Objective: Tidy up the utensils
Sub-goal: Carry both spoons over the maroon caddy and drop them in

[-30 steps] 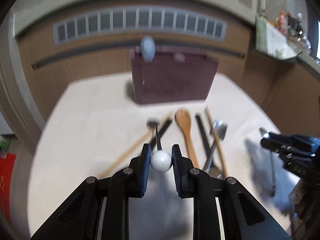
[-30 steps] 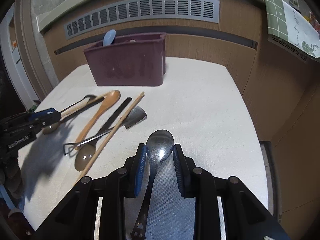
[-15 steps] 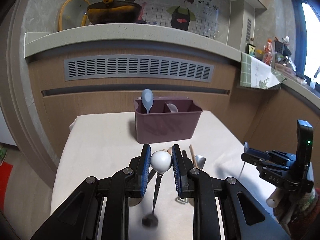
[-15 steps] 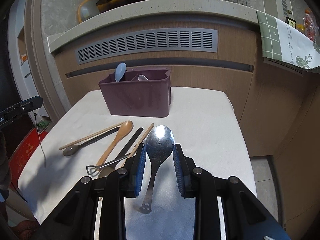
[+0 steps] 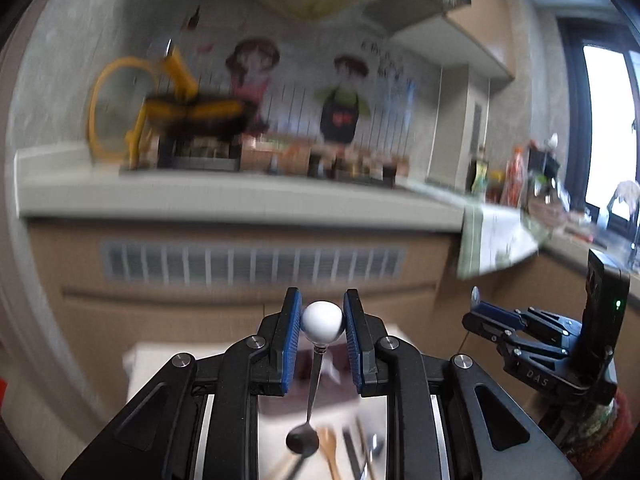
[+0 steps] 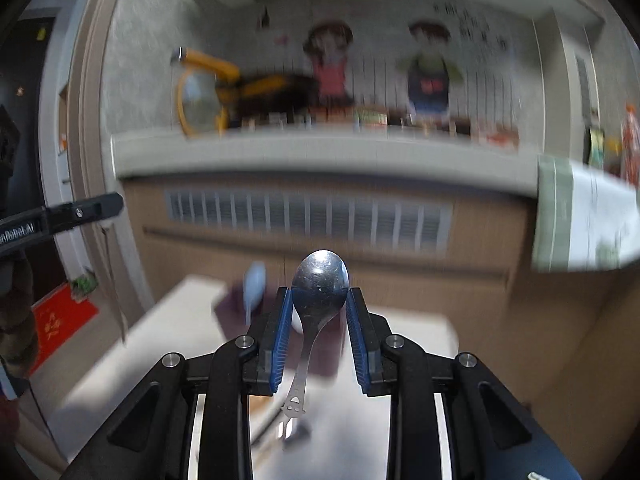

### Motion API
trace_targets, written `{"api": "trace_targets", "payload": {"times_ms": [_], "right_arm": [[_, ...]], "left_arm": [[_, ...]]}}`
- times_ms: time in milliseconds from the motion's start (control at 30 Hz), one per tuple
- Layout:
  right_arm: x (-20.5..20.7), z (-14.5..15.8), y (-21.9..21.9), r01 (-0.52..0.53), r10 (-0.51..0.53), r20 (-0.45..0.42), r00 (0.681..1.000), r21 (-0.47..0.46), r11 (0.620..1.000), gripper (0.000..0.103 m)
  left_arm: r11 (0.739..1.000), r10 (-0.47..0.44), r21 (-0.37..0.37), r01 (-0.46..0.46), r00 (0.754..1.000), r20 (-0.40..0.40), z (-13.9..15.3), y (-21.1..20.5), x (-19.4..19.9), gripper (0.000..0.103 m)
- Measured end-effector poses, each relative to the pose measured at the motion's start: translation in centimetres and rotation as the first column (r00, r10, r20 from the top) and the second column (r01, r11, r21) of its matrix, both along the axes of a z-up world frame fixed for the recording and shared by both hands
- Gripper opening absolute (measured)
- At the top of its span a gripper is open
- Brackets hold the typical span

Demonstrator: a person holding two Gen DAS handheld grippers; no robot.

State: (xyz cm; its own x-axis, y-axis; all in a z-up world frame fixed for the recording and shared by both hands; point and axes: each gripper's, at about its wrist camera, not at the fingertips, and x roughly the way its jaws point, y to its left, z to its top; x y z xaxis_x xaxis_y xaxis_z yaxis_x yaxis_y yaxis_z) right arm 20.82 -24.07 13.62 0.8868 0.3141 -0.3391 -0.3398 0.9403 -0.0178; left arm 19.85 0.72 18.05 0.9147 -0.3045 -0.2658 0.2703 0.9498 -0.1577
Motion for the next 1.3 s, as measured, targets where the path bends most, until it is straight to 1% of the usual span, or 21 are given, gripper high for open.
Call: {"api": "trace_targets", "payload": {"times_ms": [67,133,233,333,500,600,633,700,733,800,900,1033,1100,1200,1300], "right_arm": [[1.6,2.4,0.4,0.007,-0.007,0.044,0.999,-0.003,1.0,0.025],[3.9,4.0,0.9,0.016,-0.016,0.072,0.997,-0.003,1.0,0.025],[7.0,4.1,1.6,0.027,-0.027,0.065,0.998,0.001,1.0,0.025],[9.6,2.7,2.3,0.026,-0.026,0.031,0.999,0.0,1.0,0.025],[12.8,-1.4,3.8,0.016,-0.018,-0.043,0.999,-0.028,0.999,0.025],[14.0,-4.1,4.5,0.002,-0.007,-0.099,0.995,-0.047,0.999,0.025],[14.4,-5.0,4.7,-0.01,0.004,-0.122,0.992,-0.051,0.999,0.026],[15.2,-7.0,4.9,-0.061,0.049,-0.2,0.978,-0.05,0.997,0.026],[15.6,-8.0,4.9,-0.084,0.071,-0.248,0.966,-0.042,0.996,0.027],[15.8,-9.0,4.7,-0.079,0.066,-0.275,0.959,-0.038,0.996,0.027],[14.6,-8.5,3.7,-0.061,0.051,-0.255,0.966,-0.031,0.998,0.027],[11.9,-7.5,1.6,-0.015,0.01,-0.219,0.976,-0.023,1.0,0.027],[10.1,-7.8,0.4,0.009,-0.016,-0.228,0.974,-0.03,0.999,0.027],[8.3,-9.0,-1.0,0.034,-0.044,-0.27,0.962,-0.043,0.999,0.027],[5.7,-11.4,-1.8,0.057,-0.076,-0.314,0.946,-0.071,0.996,0.027]], "left_arm": [[1.0,0.008,-0.008,-0.008,0.999,0.038,1.5,0.3,1.7,0.022],[1.0,0.005,-0.022,-0.004,0.999,0.053,2.2,0.4,3.6,0.022],[0.999,-0.003,-0.043,0.005,0.999,0.047,1.9,0.5,6.6,0.022],[0.998,-0.01,-0.068,0.011,1.0,0.009,0.2,0.3,9.8,0.022],[0.994,-0.033,-0.102,0.025,0.996,-0.078,-3.8,-0.1,13.8,0.022],[0.994,-0.054,-0.107,0.038,0.988,-0.143,-6.7,-0.5,15.4,0.022],[0.992,-0.073,-0.112,0.054,0.982,-0.175,-8.0,-0.8,15.8,0.022],[0.988,-0.104,-0.133,0.075,0.967,-0.234,-10.1,-0.8,16.8,0.026],[0.987,-0.109,-0.14,0.075,0.962,-0.25,-10.9,-0.8,16.7,0.028],[0.986,-0.098,-0.155,0.057,0.958,-0.268,-11.8,-0.4,16.5,0.04],[0.984,-0.062,-0.177,0.014,0.962,-0.268,-11.9,0.9,15.0,0.042],[0.987,0.023,-0.149,-0.067,0.961,-0.277,-12.5,2.9,11.4,0.043],[0.986,0.058,-0.129,-0.102,0.951,-0.304,-13.5,3.5,9.7,0.042],[0.989,0.077,-0.091,-0.118,0.927,-0.368,-15.6,4.0,6.9,0.042],[0.99,0.109,-0.035,-0.136,0.902,-0.417,-18.0,4.0,3.8,0.042]]}}
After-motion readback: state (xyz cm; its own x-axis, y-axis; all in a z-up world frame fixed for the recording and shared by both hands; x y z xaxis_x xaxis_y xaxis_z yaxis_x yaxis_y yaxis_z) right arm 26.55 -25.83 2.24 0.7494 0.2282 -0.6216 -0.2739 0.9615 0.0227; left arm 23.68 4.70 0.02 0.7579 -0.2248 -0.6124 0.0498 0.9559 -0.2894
